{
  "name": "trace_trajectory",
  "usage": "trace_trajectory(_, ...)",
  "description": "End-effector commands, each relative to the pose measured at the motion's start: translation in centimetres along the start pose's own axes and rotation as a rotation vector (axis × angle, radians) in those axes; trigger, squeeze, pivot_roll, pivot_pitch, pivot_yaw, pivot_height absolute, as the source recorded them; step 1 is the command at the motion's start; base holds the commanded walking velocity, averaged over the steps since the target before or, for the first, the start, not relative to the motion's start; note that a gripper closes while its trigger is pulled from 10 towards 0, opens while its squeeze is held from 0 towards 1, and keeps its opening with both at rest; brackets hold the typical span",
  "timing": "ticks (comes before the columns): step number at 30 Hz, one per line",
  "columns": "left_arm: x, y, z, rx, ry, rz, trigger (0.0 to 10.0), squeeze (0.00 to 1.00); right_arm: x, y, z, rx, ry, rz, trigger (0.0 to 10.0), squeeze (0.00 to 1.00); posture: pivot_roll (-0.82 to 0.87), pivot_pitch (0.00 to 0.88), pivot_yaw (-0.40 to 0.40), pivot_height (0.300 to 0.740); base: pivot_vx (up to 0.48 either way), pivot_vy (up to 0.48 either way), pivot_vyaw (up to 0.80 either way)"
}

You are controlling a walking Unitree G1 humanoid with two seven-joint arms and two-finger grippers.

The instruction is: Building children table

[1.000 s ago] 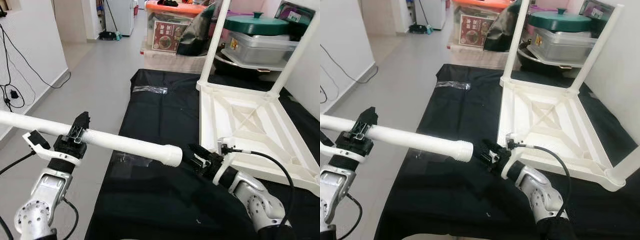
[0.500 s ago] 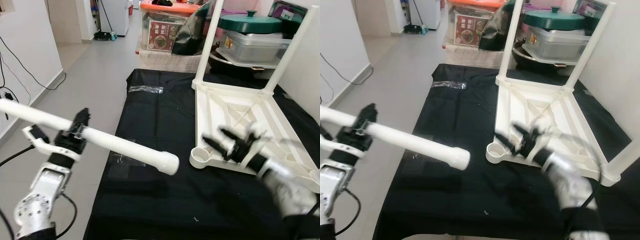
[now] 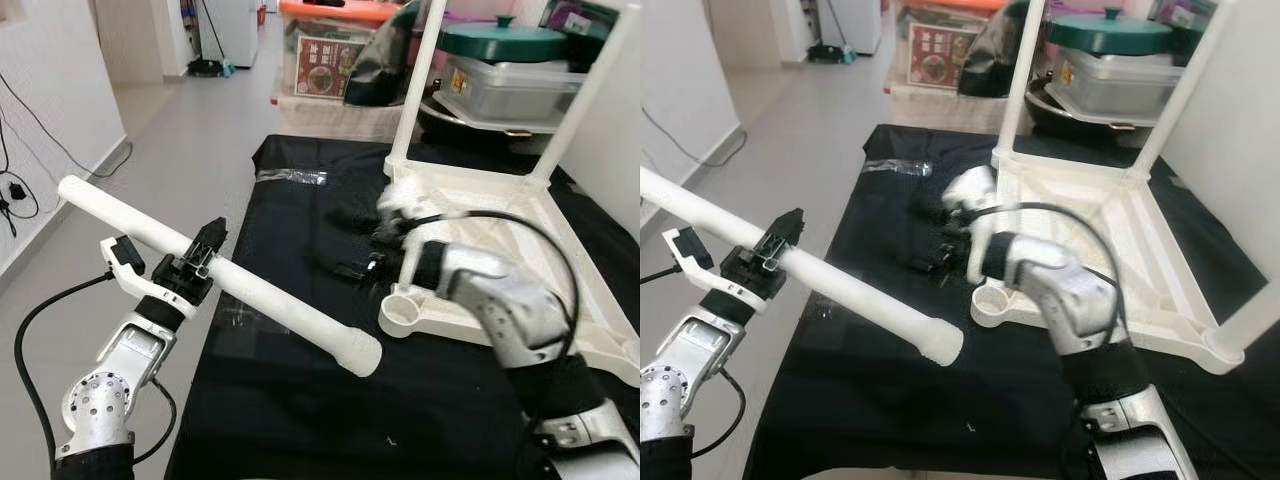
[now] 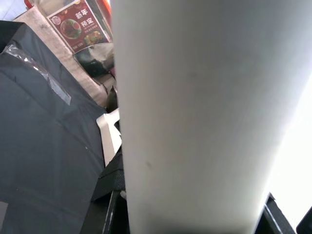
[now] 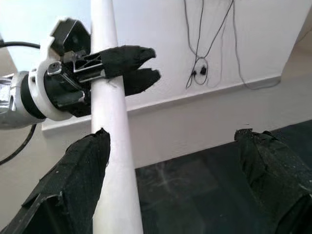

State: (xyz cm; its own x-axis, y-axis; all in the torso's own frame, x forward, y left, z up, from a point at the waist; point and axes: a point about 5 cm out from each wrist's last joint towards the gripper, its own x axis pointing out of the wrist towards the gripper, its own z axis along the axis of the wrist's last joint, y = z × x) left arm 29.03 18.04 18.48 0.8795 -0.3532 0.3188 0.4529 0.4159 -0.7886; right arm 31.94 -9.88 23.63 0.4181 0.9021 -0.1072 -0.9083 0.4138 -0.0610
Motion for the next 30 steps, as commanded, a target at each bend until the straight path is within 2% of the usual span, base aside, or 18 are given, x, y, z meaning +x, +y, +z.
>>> trace_trajectory(1,0.2,-0.5,-0.6,0.006,0.014,-0.023,9.2,0.0,0.6,0.3,0.2,-0.019,0.05,0.016,10.0,0.0,0.0,0.0,-0.07,0.74,0.0,0.0,0.0)
trace_trajectory(4,0.2,-0.6,-0.7,0.01,0.019,-0.025,9.0,0.0,0.9,0.4,0.3,-0.016,0.073,0.022,10.0,0.0,0.0,0.0,-0.072,0.74,0.0,0.0,0.0)
trace_trajectory(7,0.3,-0.6,-1.4,0.028,0.042,-0.025,7.9,0.0,1.6,1.0,0.6,0.024,0.139,0.039,10.0,0.0,-0.02,0.0,-0.068,0.74,0.0,0.0,0.0)
trace_trajectory(9,0.4,-0.6,-1.5,0.031,0.047,-0.023,7.9,0.0,1.7,1.3,0.6,0.029,0.152,0.044,10.0,0.0,-0.02,0.0,-0.068,0.74,0.0,0.0,0.0)
trace_trajectory(11,0.6,-0.4,-1.9,0.035,0.06,-0.02,7.9,0.0,2.1,2.2,-0.2,0.034,0.204,0.068,10.0,0.0,-0.03,0.0,-0.068,0.74,0.0,0.0,0.0)
trace_trajectory(16,0.7,-0.4,-2.2,0.038,0.071,-0.018,7.8,0.0,2.3,2.9,-0.7,0.045,0.232,0.093,10.0,0.0,-0.02,0.0,-0.068,0.74,0.0,0.0,0.0)
trace_trajectory(18,1.1,-0.4,-2.5,0.061,0.088,-0.025,7.6,0.0,2.7,3.8,-1.2,0.061,0.263,0.131,10.0,0.0,-0.03,0.0,-0.065,0.74,0.0,0.0,0.0)
trace_trajectory(21,1.5,-0.7,-2.7,0.091,0.107,-0.04,7.7,0.0,3.2,4.8,-2.0,0.07,0.297,0.166,10.0,0.0,-0.03,0.0,-0.065,0.74,0.0,0.0,0.0)
trace_trajectory(22,1.8,-1.0,-3.0,0.113,0.124,-0.058,8.0,0.0,3.8,5.4,-3.3,0.075,0.344,0.172,10.0,0.0,-0.02,0.0,-0.067,0.74,0.0,0.0,0.0)
trace_trajectory(30,2.0,-1.5,-3.3,0.118,0.132,-0.081,8.4,0.0,5.0,5.8,-5.7,0.054,0.427,0.126,10.0,0.0,-0.02,0.0,-0.068,0.74,0.0,0.0,0.0)
